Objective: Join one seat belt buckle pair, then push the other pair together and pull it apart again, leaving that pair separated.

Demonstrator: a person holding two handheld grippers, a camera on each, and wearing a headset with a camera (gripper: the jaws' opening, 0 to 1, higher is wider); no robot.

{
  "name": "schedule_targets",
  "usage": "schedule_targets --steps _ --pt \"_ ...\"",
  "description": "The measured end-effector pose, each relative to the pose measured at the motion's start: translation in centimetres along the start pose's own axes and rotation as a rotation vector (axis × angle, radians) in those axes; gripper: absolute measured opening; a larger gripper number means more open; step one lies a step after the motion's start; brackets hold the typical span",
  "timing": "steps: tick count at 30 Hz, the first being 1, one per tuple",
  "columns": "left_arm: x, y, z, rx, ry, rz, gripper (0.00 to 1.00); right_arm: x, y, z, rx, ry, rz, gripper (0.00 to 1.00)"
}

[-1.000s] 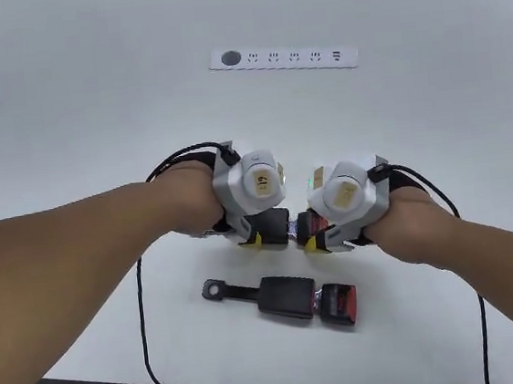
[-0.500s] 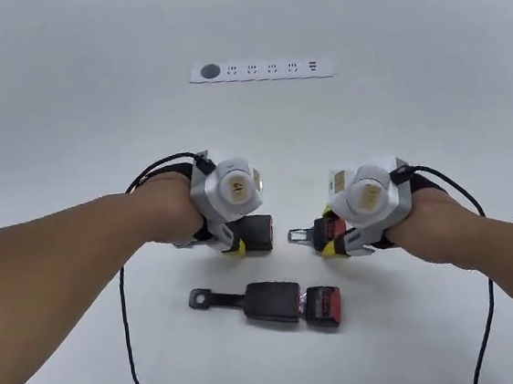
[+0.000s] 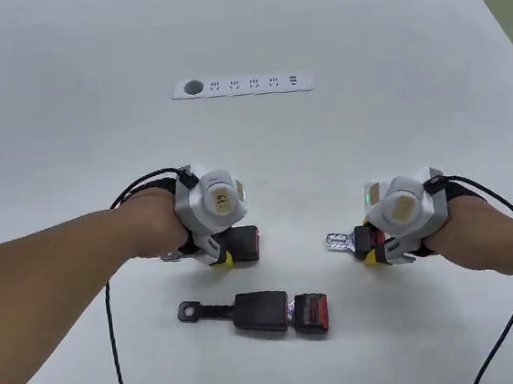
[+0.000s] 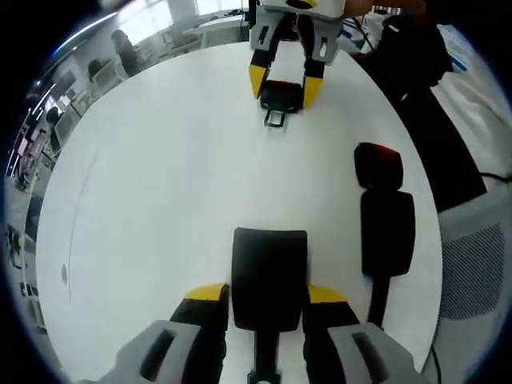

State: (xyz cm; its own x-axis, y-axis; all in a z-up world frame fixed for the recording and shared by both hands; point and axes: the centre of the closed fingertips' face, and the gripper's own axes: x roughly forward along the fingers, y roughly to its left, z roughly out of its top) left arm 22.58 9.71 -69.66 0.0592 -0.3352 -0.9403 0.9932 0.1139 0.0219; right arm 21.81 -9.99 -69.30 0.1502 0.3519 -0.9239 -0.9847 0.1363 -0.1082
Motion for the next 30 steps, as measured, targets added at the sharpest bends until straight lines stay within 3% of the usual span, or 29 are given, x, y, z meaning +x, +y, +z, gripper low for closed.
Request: schedule_targets --steps 2,6,9,11,13,14,15,16,19,23,26,30 --pt "0.0 0.0 0.0 -0.004 0.005 0.007 0.38 0.0 -0.1 -0.1 0.018 0.0 -0.004 0.34" --pt "-0.4 0.4 -0.3 -0.025 0.019 0.05 0.48 -0.4 -0.7 0.1 0.062 -0.001 -0.065 0.4" --pt "-1.9 0.7 0.4 -0.106 -0.051 0.096 0.54 -1.7 -0.9 0.7 0.104 -0.037 -0.114 0.45" --pt "-3.6 1.5 0.4 -0.152 -0.096 0.158 0.6 -1.8 -0.8 1.0 0.141 -0.068 -0.127 0.47" --pt "-5.4 2.0 0.4 -0.235 -0.173 0.213 0.63 -2.8 -0.4 1.5 0.215 -0.116 -0.14 0.52" --pt "-6.2 1.7 0.2 -0.301 -0.212 0.226 0.63 -2.9 -0.4 1.6 0.238 -0.136 -0.148 0.55" --pt "-7.2 0.6 0.7 -0.323 -0.236 0.224 0.64 -3.2 0.1 1.8 0.257 -0.156 -0.149 0.59" --pt "-7.8 0.3 0.6 -0.338 -0.264 0.236 0.65 -3.9 0.5 2.1 0.277 -0.169 -0.15 0.62" --pt "-9.0 -1.3 -1.1 -0.424 -0.29 0.28 0.72 -4.5 1.8 2.7 0.327 -0.227 -0.158 0.7" --pt "-10.3 -3.1 -1.7 -0.512 -0.379 0.287 0.79 -5.2 3.2 3.4 0.372 -0.27 -0.16 0.8" --pt "-10.7 -4.2 -2.1 -0.525 -0.392 0.288 0.85 -5.7 4.5 4.3 0.438 -0.334 -0.15 0.83" --pt "-11.1 -5.6 -2.6 -0.541 -0.403 0.292 0.91 -6.3 5.7 4.2 0.468 -0.349 -0.15 0.88"
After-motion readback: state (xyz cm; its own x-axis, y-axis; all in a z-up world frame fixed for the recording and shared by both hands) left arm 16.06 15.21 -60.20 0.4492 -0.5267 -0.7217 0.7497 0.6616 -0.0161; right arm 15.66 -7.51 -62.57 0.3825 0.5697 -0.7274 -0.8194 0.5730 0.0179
